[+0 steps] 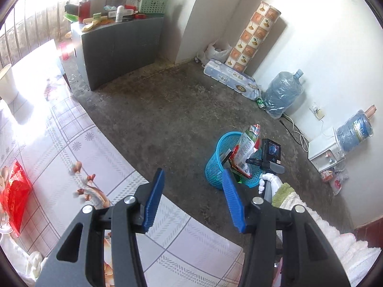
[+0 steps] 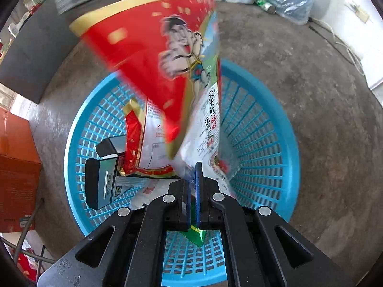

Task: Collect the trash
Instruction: 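Open the right tool to drop the snack bag while the left tool releases the clear bag, then move both tools back over the table toward the sponge and glove, then grasp the white glove with the right tool while the left tool grasps the pink sponge, then lift the pink sponge and white glove and carry them toward the wastebasket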

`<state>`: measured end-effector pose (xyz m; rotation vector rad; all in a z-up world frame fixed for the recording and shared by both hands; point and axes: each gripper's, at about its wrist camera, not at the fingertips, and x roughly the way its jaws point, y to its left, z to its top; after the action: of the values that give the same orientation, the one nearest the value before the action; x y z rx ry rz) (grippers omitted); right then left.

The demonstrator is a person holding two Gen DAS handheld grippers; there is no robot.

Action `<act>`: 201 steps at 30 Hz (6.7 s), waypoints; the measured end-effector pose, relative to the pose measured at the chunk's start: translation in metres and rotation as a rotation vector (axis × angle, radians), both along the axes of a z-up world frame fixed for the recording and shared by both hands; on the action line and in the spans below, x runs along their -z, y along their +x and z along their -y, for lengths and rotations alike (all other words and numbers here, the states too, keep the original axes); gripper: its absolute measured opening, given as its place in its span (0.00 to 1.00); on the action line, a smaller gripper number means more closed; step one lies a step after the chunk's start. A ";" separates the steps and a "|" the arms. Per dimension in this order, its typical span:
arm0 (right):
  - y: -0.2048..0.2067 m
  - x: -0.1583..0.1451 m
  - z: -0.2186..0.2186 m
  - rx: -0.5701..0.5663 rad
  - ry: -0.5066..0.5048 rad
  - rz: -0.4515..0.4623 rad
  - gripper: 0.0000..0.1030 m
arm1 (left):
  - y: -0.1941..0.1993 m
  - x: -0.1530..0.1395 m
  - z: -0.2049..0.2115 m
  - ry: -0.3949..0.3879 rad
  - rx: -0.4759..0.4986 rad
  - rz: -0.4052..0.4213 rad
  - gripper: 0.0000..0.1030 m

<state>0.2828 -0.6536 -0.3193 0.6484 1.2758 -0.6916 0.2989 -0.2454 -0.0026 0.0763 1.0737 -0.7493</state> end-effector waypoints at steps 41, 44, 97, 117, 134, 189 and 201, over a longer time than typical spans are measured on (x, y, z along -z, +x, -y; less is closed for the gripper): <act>-0.117 -0.097 -0.055 0.045 -0.026 0.231 0.53 | -0.052 -0.041 -0.118 -0.120 -0.134 0.021 0.50; -0.129 -0.113 -0.050 0.061 -0.037 0.262 0.53 | -0.059 -0.046 -0.130 -0.128 -0.154 0.030 0.50; 0.006 -0.321 -0.522 -1.089 0.309 0.677 0.72 | -0.141 -0.001 -0.365 0.077 -0.610 0.264 0.69; 0.050 -0.277 -0.579 -1.258 0.297 0.523 0.04 | -0.042 0.020 -0.381 0.066 -0.373 0.145 0.80; -0.024 -0.313 -0.472 -1.024 0.403 0.663 0.03 | -0.088 0.031 -0.357 0.054 -0.271 0.000 0.82; -0.079 -0.315 -0.396 -0.721 0.468 0.768 0.05 | -0.128 0.072 -0.266 0.189 -0.592 -0.017 0.87; -0.080 -0.378 -0.405 -0.802 0.363 0.934 0.05 | -0.143 0.069 -0.307 0.205 -0.627 0.021 0.81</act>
<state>0.2024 -0.2487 0.0590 0.5689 0.6574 0.4944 0.1556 0.0621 -0.0716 -0.0776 1.0708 -0.0736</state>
